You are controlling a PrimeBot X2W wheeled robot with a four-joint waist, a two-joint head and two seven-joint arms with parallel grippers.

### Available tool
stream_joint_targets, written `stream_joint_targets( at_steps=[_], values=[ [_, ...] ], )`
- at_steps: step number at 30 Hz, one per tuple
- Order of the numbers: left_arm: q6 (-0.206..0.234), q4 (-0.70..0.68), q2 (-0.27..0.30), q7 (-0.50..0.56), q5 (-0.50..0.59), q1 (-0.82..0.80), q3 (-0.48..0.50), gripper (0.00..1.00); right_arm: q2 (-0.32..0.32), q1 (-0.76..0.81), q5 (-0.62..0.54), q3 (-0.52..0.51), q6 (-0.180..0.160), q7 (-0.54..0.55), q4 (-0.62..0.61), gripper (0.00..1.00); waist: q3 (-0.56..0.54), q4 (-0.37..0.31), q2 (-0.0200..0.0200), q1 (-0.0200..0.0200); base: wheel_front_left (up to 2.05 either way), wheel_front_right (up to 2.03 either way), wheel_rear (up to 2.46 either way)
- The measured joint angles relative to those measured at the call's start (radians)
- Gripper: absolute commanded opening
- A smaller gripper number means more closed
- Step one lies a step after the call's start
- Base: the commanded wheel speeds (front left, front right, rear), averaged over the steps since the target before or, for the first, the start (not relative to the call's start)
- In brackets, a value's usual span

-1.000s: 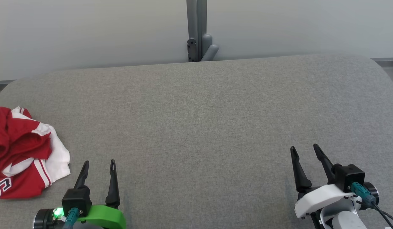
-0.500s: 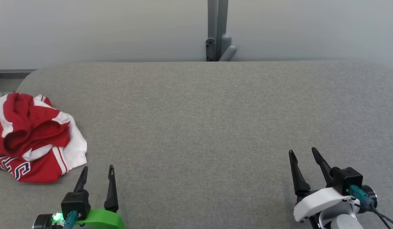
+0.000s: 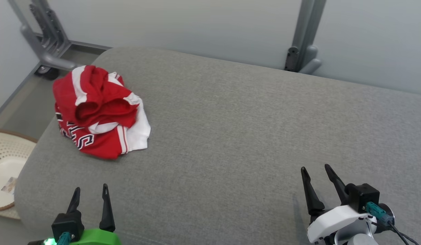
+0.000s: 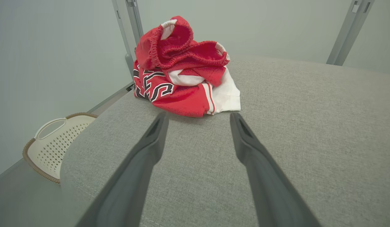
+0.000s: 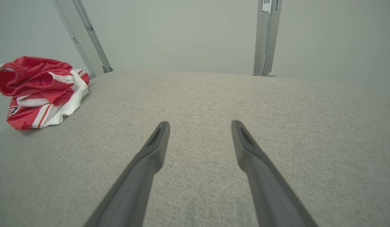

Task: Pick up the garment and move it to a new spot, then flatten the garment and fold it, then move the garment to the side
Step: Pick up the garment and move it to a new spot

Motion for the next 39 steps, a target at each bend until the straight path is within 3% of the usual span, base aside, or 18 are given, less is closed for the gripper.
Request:
stream_joint_targets(
  at_steps=[8,14,18,29,39],
  values=[
    [0.009,0.034,0.001,0.000,0.017,0.013,0.032,1.00,0.004,-0.002,0.021,0.016,0.000,0.000,0.033,1.00,-0.001,0.134,0.0000,0.0000,0.00,0.00,0.00],
    [0.009,0.040,0.001,0.000,0.016,0.014,0.050,1.00,0.005,-0.015,0.037,0.021,0.000,0.000,0.047,1.00,0.001,0.197,0.0000,0.0000,0.00,0.00,0.00],
    [0.009,0.048,0.001,-0.001,-0.012,0.009,0.055,1.00,0.005,-0.016,0.038,0.025,0.000,0.000,0.047,1.00,0.014,0.193,0.0000,0.0000,0.00,0.00,0.00],
    [-0.057,0.143,0.007,0.000,-0.093,-0.181,0.105,1.00,-0.041,-0.065,0.047,0.026,0.000,0.000,0.046,1.00,0.104,0.139,0.0000,0.0000,0.00,0.00,0.00],
    [-0.099,0.351,0.135,0.000,-0.168,-0.522,0.119,1.00,-0.088,-0.119,0.054,0.040,0.000,0.000,0.041,1.00,0.214,0.076,0.0000,0.0000,0.00,0.00,0.00]
  ],
)
